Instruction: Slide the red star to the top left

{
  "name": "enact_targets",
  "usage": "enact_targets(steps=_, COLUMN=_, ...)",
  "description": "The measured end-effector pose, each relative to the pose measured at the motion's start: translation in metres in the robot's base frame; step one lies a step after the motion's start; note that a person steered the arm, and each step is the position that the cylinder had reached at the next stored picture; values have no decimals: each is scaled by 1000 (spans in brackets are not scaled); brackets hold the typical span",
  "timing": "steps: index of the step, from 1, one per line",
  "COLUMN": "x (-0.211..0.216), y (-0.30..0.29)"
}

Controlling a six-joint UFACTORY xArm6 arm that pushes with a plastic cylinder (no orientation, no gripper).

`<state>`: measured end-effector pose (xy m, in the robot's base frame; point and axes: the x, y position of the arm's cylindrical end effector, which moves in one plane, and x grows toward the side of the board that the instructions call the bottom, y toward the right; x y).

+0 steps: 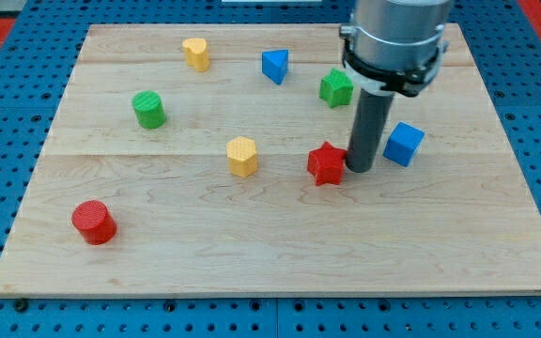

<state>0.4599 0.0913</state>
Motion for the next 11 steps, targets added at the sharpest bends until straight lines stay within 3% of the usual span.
enact_targets(steps=1, x=22, y=-8)
enact_targets(steps=2, x=14, y=-49)
enact_targets(steps=3, x=-62, y=-64)
enact_targets(steps=4, x=-96, y=-71)
enact_targets(steps=5, x=-32, y=-40)
enact_targets(steps=6, x=-16, y=-65)
enact_targets(steps=7, x=-53, y=-141)
enact_targets(steps=8, x=-114, y=-152)
enact_targets(steps=9, x=-112, y=-164)
enact_targets(steps=10, x=-128, y=-218)
enact_targets(steps=11, x=-179, y=-282)
